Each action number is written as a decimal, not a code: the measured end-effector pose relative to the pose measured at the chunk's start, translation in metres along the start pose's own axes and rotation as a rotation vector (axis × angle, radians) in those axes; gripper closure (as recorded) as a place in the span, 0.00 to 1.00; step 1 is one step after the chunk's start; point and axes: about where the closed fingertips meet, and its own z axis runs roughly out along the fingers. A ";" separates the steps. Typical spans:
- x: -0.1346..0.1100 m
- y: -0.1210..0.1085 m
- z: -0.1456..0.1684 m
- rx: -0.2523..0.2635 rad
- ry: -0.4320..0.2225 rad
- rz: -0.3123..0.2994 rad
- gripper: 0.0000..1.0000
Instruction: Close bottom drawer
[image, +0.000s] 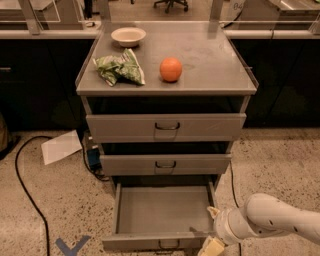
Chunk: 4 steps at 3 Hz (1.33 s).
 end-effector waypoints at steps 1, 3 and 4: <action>0.028 -0.019 0.048 -0.014 -0.022 0.024 0.19; 0.036 -0.009 0.067 -0.051 -0.031 0.049 0.65; 0.036 -0.009 0.067 -0.051 -0.031 0.049 0.89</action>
Offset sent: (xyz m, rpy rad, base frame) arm 0.0115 -0.0031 -0.0464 0.0213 0.0088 -0.0123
